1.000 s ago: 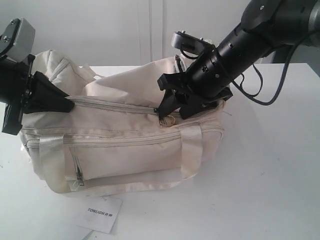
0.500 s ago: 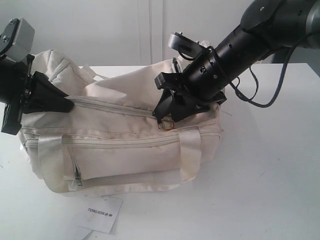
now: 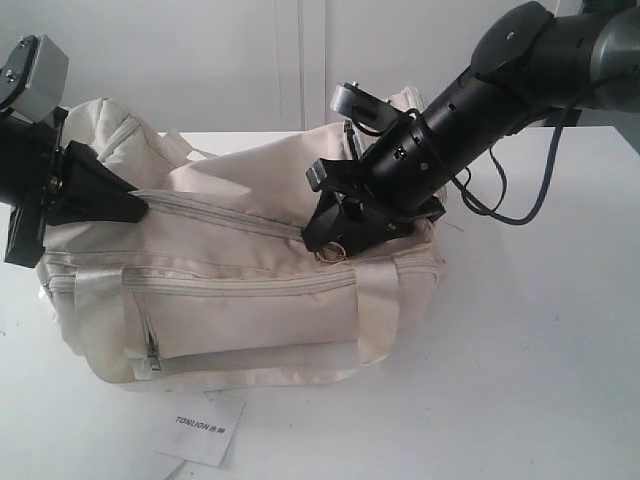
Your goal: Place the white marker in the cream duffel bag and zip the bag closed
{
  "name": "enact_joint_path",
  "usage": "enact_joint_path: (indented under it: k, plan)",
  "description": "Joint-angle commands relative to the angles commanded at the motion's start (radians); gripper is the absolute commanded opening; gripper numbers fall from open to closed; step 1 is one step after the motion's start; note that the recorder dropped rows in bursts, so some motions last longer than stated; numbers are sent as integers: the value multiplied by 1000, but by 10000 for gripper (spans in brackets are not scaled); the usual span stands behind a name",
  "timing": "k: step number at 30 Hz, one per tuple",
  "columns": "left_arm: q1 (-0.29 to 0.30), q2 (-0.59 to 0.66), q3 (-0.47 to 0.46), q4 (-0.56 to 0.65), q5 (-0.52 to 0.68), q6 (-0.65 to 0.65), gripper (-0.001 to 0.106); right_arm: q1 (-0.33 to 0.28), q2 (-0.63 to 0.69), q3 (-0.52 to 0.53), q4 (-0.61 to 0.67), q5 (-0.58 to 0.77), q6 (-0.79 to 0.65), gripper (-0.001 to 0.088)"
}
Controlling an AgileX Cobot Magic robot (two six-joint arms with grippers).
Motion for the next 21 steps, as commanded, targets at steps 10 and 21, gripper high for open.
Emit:
enact_joint_path:
  k: [10,21]
  plan:
    - [0,0,0,0,0,0,0,0,0,0,0,30,-72,0]
    - [0,0,0,-2,-19,0,0,0,-92,0,-124,-44,-79,0]
